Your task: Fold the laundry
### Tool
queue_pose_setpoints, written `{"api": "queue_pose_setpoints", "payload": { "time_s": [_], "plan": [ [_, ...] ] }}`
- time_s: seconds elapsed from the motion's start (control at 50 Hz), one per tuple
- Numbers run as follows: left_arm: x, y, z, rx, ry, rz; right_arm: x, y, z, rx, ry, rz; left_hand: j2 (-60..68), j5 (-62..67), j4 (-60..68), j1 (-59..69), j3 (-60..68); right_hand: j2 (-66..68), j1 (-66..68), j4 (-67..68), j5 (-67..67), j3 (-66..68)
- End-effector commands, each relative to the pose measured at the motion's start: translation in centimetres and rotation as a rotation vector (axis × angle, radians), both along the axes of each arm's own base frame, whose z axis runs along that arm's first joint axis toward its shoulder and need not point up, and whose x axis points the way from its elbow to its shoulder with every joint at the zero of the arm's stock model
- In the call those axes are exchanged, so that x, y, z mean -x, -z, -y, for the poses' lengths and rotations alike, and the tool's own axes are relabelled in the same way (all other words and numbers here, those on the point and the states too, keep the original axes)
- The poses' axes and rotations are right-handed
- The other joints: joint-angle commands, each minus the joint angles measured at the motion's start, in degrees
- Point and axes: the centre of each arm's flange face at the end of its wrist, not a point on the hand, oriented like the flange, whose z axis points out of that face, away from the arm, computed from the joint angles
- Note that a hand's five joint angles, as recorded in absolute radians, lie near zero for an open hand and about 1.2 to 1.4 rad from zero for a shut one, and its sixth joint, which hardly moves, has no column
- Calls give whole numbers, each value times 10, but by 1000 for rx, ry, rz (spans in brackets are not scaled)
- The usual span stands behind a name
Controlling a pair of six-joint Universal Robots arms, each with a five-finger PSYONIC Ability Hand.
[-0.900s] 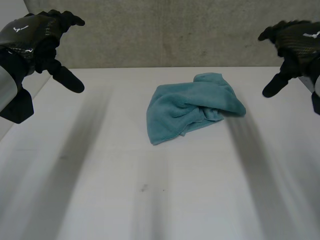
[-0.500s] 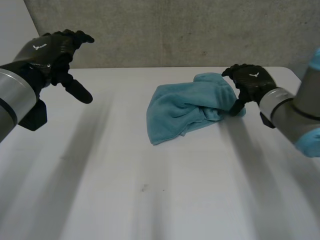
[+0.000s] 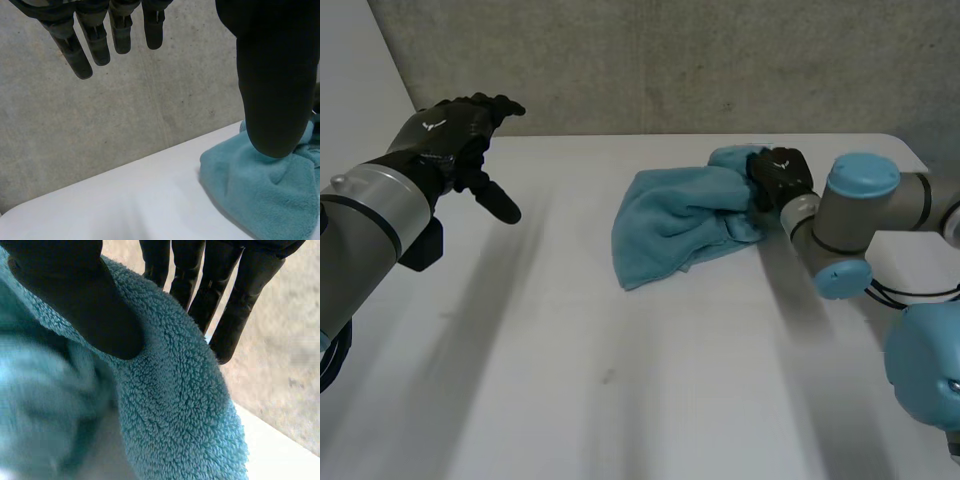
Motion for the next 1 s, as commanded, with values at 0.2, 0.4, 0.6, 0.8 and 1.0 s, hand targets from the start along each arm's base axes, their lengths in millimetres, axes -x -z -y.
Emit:
{"api": "queue_pose_setpoints", "payload": {
  "time_s": [0.2,0.4,0.6,0.8,1.0],
  "plan": [
    [4,2,18,69,-1,-22,-8,-163,-149,153,-337,-91,-19,-27,-18,-19,-24,128,281,119,155,128],
    [32,68,52,-8,122,-3,10,-198,-235,230,-488,-165,-19,-27,-18,-19,-24,128,281,119,155,128],
    [79,131,27,-144,488,15,29,-196,-285,195,-559,-174,-15,-23,-14,-15,-21,128,281,119,155,128],
    [108,156,-6,-226,728,-13,35,-181,-291,147,-557,-184,17,9,18,17,11,128,281,119,155,128],
    [116,126,44,10,521,-76,41,-176,-234,198,-434,-244,681,673,682,681,676,128,281,119,155,128]
  ]
}}
